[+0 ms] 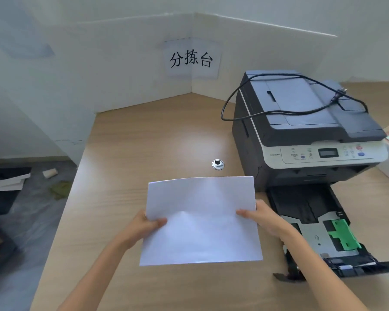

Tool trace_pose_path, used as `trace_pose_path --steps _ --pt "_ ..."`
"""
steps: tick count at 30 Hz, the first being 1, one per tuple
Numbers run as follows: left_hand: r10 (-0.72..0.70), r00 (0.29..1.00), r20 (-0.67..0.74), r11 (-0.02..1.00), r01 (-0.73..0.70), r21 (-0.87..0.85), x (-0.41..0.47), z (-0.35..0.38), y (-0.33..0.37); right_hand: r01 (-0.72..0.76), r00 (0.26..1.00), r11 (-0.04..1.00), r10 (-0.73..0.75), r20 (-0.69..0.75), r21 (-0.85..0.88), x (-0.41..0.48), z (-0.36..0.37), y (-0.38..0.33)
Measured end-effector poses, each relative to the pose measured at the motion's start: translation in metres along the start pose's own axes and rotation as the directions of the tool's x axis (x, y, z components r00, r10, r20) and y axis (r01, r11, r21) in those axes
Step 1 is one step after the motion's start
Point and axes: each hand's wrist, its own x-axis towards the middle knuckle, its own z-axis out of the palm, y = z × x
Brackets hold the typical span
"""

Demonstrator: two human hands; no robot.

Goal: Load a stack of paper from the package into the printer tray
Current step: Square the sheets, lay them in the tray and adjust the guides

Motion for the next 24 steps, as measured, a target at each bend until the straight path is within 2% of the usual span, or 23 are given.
trace_pose_path --steps 3,5,9,11,16,18,20,22,24 --pt "-0.022 0.987 0.162 0.988 0.047 -0.148 -0.017 -0.012 0.018 -0.046 0.998 0.986 0.038 0.054 0.157 -0.023 0.003 -0.004" --pt "-0.048 0.979 0.197 0.964 0.098 -0.247 -0.023 -0.014 0.022 -0.047 0.998 0.969 0.036 0.051 0.243 -0.037 0.009 -0.001" --pt "-0.102 0.976 0.191 0.965 0.143 -0.221 -0.021 -0.012 0.027 -0.038 0.999 0.936 0.048 -0.02 0.35 -0.064 0.021 0.01" --pt "-0.108 0.963 0.248 0.947 0.176 -0.268 -0.016 -0.01 0.03 -0.02 0.996 0.915 0.052 -0.068 0.403 -0.08 0.026 0.02" --pt "0.204 0.85 0.485 0.868 0.072 -0.491 -0.022 0.034 0.049 0.124 0.945 0.821 0.074 -0.319 0.557 -0.13 0.034 0.044" --pt "0.254 0.847 0.467 0.871 0.009 -0.491 -0.034 0.083 0.05 0.177 0.918 0.755 0.104 -0.382 0.632 -0.147 0.036 0.054" --pt "0.21 0.897 0.39 0.903 -0.024 -0.43 -0.047 0.142 0.049 0.21 0.892 0.71 0.142 -0.429 0.672 -0.161 0.04 0.062" --pt "0.108 0.966 0.237 0.902 0.005 -0.431 -0.055 0.194 0.045 0.245 0.857 0.687 0.177 -0.485 0.684 -0.175 0.04 0.071" --pt "0.034 0.995 0.091 0.9 0.009 -0.436 -0.062 0.232 0.043 0.265 0.83 0.685 0.196 -0.522 0.679 -0.194 0.029 0.083"
